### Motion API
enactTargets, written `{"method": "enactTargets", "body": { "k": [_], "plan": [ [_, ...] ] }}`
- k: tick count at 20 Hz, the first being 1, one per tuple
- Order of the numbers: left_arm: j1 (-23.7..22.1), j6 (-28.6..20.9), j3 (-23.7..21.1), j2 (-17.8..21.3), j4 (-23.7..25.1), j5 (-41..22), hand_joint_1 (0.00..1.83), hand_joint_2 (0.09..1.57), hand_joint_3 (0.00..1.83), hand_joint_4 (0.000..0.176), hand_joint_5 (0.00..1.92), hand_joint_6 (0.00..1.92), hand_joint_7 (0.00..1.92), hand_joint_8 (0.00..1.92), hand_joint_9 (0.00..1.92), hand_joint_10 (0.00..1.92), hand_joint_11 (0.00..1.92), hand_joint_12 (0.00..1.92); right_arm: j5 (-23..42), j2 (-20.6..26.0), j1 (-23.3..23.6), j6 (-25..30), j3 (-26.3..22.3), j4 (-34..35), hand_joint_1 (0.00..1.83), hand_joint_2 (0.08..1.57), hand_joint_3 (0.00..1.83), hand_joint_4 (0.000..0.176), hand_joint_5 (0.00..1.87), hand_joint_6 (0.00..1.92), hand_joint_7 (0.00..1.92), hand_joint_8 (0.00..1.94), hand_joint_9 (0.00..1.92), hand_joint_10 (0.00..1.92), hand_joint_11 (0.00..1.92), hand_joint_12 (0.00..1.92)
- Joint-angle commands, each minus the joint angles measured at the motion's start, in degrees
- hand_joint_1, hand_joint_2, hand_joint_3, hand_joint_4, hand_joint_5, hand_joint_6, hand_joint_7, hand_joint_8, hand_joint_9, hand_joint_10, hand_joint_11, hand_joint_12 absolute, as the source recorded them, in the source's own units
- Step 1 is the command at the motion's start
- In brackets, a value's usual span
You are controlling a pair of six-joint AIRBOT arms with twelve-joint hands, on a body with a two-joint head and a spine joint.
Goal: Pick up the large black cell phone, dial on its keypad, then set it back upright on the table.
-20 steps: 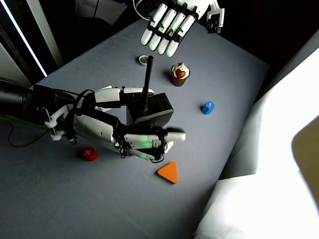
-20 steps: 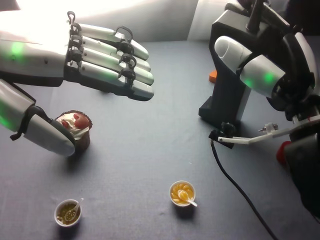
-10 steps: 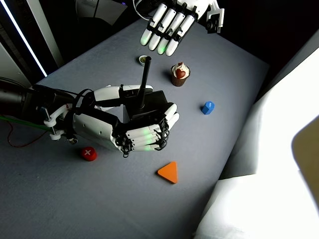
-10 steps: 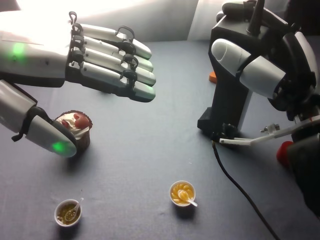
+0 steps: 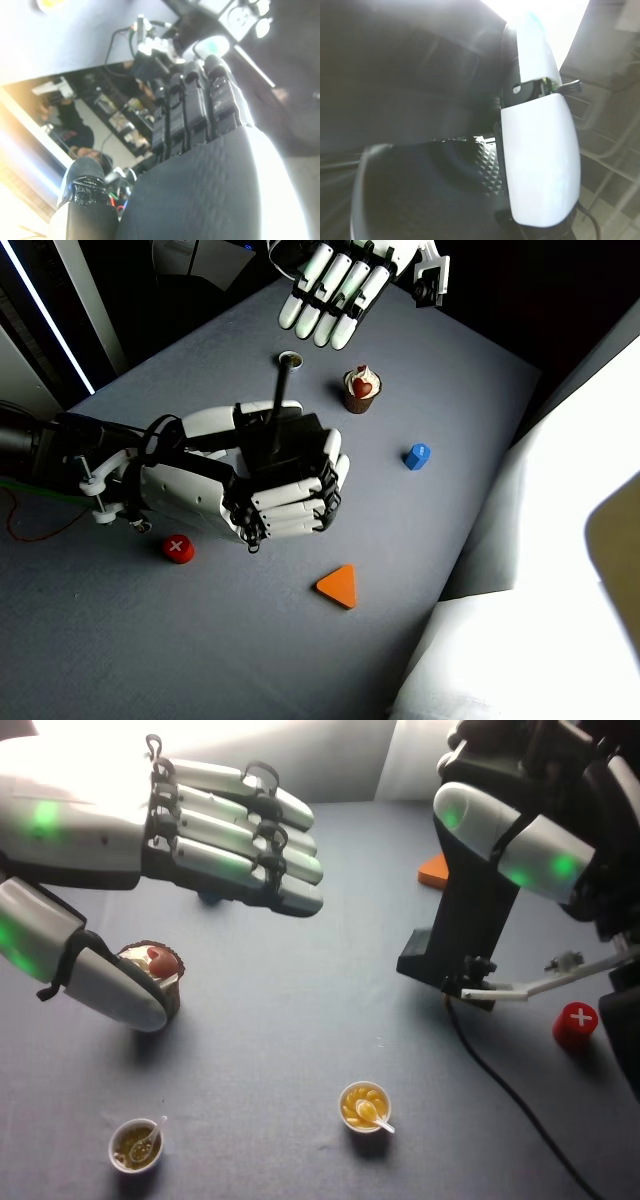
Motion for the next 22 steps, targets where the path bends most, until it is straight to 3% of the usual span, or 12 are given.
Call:
{"method": "enactTargets", "body": {
  "k": [1, 4, 8, 9, 11, 12, 13, 14, 16, 17, 21, 22],
  "plan": [
    [-1.01, -0.4, -0.05, -0.05, -5.14, -1.81, 0.0, 1.19, 0.01, 0.0, 0.24, 0.0, 0.22, 0.0, 0.18, 0.0, 0.0, 0.25, 8.04, 1.09, 0.26, 1.56, -0.2, -2.91, 1.46, 1.24, 0.0, 0.0, 0.73, 1.28, 0.57, 1.28, 0.64, 1.44, 0.67, 1.76],
    [-0.49, -2.23, 0.12, -0.66, -3.89, -0.35, 0.51, 1.27, 0.0, 0.0, 0.34, 0.0, 0.34, 0.0, 0.32, 0.01, 0.0, 0.65, 8.33, 2.35, 0.4, 1.96, -0.8, -3.66, 1.47, 1.21, 0.0, 0.0, 0.72, 1.25, 0.72, 1.17, 0.72, 1.36, 0.62, 1.78],
    [-0.23, -3.09, 1.54, -2.0, -4.31, 0.41, 0.67, 1.3, 0.0, 0.003, 0.34, 0.0, 0.51, 0.01, 0.52, 0.03, 0.05, 1.0, 8.75, 4.05, 1.03, 3.37, -1.27, -6.9, 1.49, 1.11, 0.0, 0.0, 0.93, 0.96, 0.96, 0.87, 0.96, 1.08, 0.74, 1.66],
    [-0.16, -3.13, 2.17, -2.46, -4.8, 0.6, 0.9, 1.18, 0.0, 0.016, 0.36, 0.0, 0.63, 0.01, 0.72, 0.1, 0.2, 1.18, 8.8, 4.74, 1.33, 3.82, -1.55, -7.41, 1.49, 1.11, 0.0, 0.0, 0.93, 0.96, 0.96, 0.87, 0.95, 1.1, 0.75, 1.66],
    [-0.07, -2.04, 3.57, -3.27, -7.65, 0.91, 0.96, 1.16, 0.0, 0.015, 0.35, 0.0, 0.74, 0.01, 0.77, 0.39, 0.3, 1.31, 8.79, 6.53, 1.4, 5.2, -2.44, -9.66, 1.49, 1.12, 0.0, 0.0, 0.92, 0.97, 0.93, 0.93, 0.93, 1.13, 0.74, 1.67],
    [-0.04, -1.54, 4.14, -3.51, -9.14, 1.12, 1.22, 1.23, 0.04, 0.026, 0.32, 0.0, 0.72, 1.16, 0.67, 1.2, 0.51, 1.53, 8.8, 7.62, 1.39, 6.38, -3.08, -11.48, 1.49, 1.12, 0.0, 0.0, 0.9, 0.98, 0.92, 0.96, 0.92, 1.15, 0.76, 1.65],
    [0.07, -1.12, 4.51, -3.6, -10.22, 1.34, 1.26, 1.28, 0.02, 0.042, 0.29, 0.0, 0.64, 1.47, 0.59, 1.45, 0.49, 1.66, 8.79, 8.66, 1.36, 7.53, -3.68, -12.62, 1.49, 1.13, 0.0, 0.0, 0.89, 0.99, 0.91, 0.98, 0.91, 1.16, 0.75, 1.65],
    [0.17, -0.94, 4.79, -3.67, -11.45, 1.73, 1.25, 1.32, 0.01, 0.033, 0.22, 0.01, 0.59, 1.61, 0.56, 1.7, 0.48, 1.74, 8.79, 9.69, 1.35, 8.08, -4.38, -13.53, 1.49, 1.14, 0.0, 0.0, 0.87, 1.04, 0.88, 1.03, 0.87, 1.21, 0.73, 1.68],
    [0.46, -0.62, 4.86, -3.7, -12.83, 2.33, 1.26, 1.33, 0.01, 0.02, 0.19, 0.0, 0.58, 1.64, 0.58, 1.81, 0.49, 1.79, 8.8, 10.98, 1.43, 8.74, -5.25, -13.94, 1.48, 1.14, 0.0, 0.0, 0.87, 1.05, 0.87, 1.04, 0.86, 1.22, 0.73, 1.69],
    [0.65, -0.81, 4.72, -3.75, -12.99, 2.87, 1.28, 1.29, 0.0, 0.078, 0.18, 0.0, 0.65, 1.56, 0.68, 1.9, 0.17, 1.9, 9.17, 11.87, 1.51, 9.18, -5.91, -14.2, 1.49, 1.15, 0.0, 0.0, 0.86, 1.07, 0.88, 1.04, 0.86, 1.21, 0.72, 1.68],
    [0.99, -1.52, 4.1, -4.13, -13.33, 4.38, 1.31, 1.26, 0.0, 0.076, 0.12, 0.01, 0.69, 1.53, 0.83, 1.92, 0.82, 1.92, 11.27, 13.59, 1.51, 9.64, -6.89, -14.57, 1.49, 1.15, 0.0, 0.0, 0.85, 1.09, 0.9, 1.02, 0.85, 1.22, 0.68, 1.7],
    [1.05, -1.55, 4.05, -4.41, -14.15, 4.49, 1.31, 1.26, 0.0, 0.094, 0.11, 0.0, 0.69, 1.53, 0.88, 1.92, 0.93, 1.92, 11.8, 13.86, 1.78, 9.64, -6.93, -14.51, 1.49, 1.15, 0.0, 0.0, 0.84, 1.11, 0.89, 1.03, 0.85, 1.22, 0.67, 1.7]
  ]
}}
